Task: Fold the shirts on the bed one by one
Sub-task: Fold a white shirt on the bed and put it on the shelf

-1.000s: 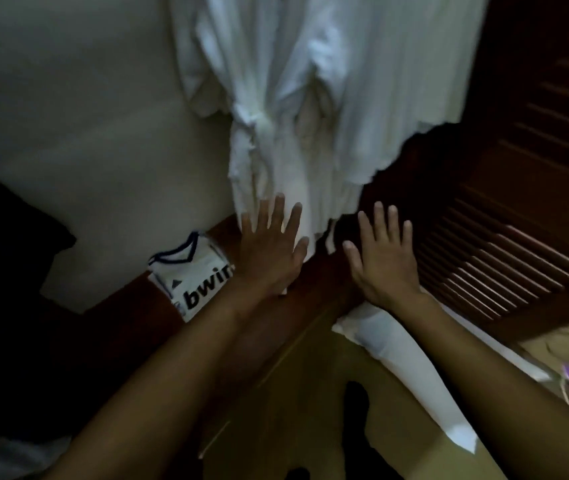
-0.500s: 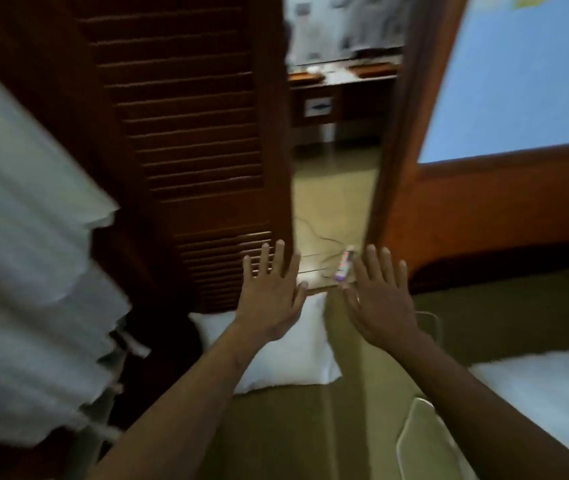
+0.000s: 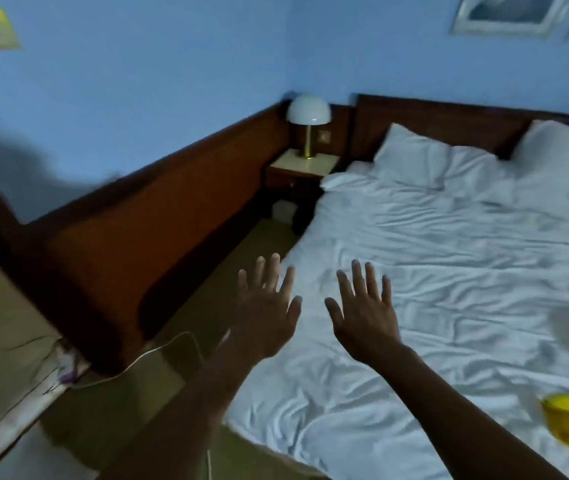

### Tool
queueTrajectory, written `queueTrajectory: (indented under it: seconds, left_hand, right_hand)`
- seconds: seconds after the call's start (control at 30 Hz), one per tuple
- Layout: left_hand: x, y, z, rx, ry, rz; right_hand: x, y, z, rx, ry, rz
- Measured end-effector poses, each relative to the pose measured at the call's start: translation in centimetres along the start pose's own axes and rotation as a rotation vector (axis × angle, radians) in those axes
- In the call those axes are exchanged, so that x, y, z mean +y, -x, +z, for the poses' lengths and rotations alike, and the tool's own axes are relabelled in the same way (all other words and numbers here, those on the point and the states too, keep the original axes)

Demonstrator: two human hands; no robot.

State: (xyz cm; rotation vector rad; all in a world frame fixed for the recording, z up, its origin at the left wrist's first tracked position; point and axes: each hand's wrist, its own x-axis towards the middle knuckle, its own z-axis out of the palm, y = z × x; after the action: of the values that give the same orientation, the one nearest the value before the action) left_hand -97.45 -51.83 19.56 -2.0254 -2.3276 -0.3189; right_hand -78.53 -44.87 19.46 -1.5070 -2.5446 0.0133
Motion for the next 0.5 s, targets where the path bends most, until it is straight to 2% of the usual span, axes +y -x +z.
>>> queueTrajectory:
  seconds: [0.1, 0.27, 0.5]
  left_hand:
    - [7.5, -5.6, 2.3, -0.013, 0.054, 0.199]
    - [19.8, -12.9, 6.4, -0.122, 0.075, 0.424]
    - [36.2, -21.3, 13.2, -0.191, 0.118, 0.701]
  right_hand:
    - [8.6, 0.1, -0.5, -0.013, 0.027, 0.172]
    - [21.5, 1.6, -0.4, 0.019, 0.032, 0.421]
    - [37.2, 4.0, 0.6, 0.008, 0.097, 0.711]
